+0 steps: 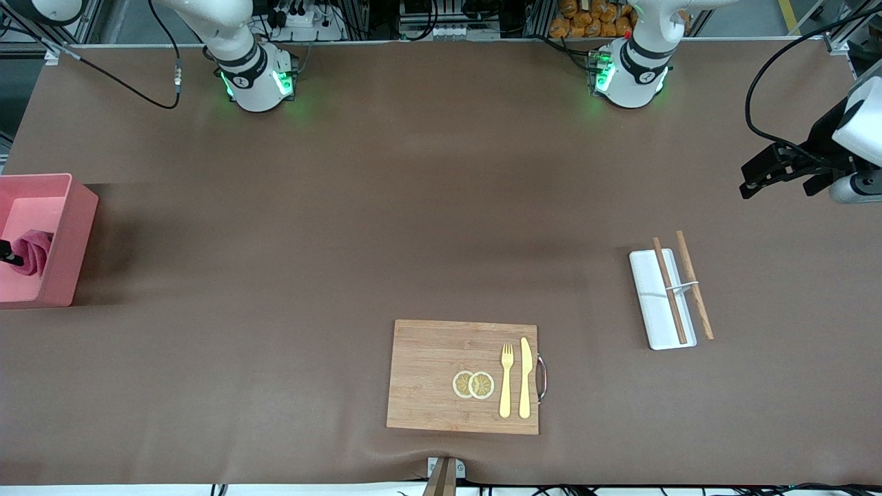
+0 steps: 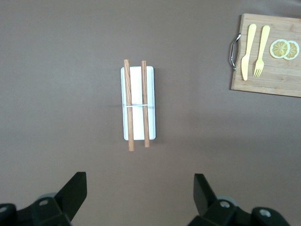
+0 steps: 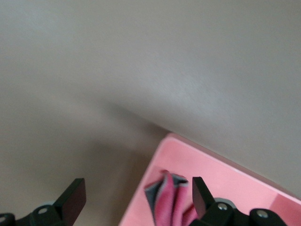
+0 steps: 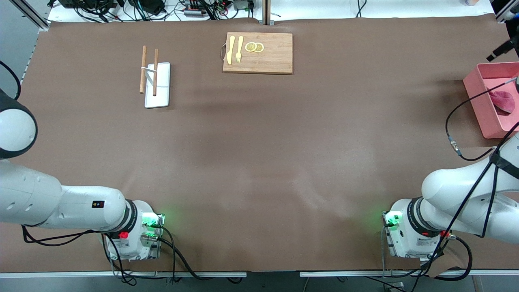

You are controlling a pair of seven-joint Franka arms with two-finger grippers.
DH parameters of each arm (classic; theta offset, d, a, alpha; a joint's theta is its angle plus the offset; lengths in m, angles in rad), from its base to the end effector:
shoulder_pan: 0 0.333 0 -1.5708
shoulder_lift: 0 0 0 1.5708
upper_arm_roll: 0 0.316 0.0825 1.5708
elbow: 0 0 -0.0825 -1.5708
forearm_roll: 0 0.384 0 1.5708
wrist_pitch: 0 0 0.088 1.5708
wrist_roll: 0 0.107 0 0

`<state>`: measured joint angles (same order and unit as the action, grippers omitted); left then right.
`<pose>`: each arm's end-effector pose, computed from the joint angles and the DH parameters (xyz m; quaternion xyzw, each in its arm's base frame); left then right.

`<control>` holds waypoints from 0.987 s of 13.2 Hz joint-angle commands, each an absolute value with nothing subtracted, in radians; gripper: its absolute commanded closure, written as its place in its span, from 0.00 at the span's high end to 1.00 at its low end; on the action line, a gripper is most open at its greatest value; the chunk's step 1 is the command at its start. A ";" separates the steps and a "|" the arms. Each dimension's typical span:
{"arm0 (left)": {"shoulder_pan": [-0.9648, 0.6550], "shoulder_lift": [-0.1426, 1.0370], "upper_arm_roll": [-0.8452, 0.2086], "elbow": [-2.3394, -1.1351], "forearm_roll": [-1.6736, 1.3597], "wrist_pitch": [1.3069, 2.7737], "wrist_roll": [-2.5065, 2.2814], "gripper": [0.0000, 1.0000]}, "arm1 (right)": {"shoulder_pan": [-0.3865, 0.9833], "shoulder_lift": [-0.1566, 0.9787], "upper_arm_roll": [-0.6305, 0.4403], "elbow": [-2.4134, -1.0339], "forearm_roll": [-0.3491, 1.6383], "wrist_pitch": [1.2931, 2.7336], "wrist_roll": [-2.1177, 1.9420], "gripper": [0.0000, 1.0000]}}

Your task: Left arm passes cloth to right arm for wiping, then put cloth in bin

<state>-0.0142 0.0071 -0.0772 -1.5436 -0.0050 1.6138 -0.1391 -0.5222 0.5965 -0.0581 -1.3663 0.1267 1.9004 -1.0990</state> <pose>0.5592 -0.0516 0.6374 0.9992 0.0239 0.0310 0.0064 0.6061 -0.3765 0.3661 -0.9696 -0.2388 -0.0114 0.0514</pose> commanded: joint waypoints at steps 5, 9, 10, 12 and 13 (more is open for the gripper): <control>-0.012 0.003 -0.078 -1.543 0.012 1.620 -0.129 1.00 | -0.338 0.505 -0.060 -1.387 0.132 1.789 -0.722 1.00; -0.012 0.002 -0.078 -1.543 0.012 1.617 -0.129 1.00 | -0.243 0.456 -0.064 -1.387 0.123 1.769 -0.605 1.00; -0.012 0.002 -0.077 -1.543 0.012 1.617 -0.129 1.00 | -0.229 0.442 -0.064 -1.387 0.114 1.769 -0.598 1.00; -0.012 0.002 -0.077 -1.543 0.012 1.618 -0.129 1.00 | -0.175 0.422 -0.069 -1.384 0.101 1.769 -0.571 1.00; -0.012 0.003 -0.077 -1.542 0.014 1.618 -0.127 1.00 | -0.166 0.402 -0.068 -1.384 0.101 1.767 -0.537 1.00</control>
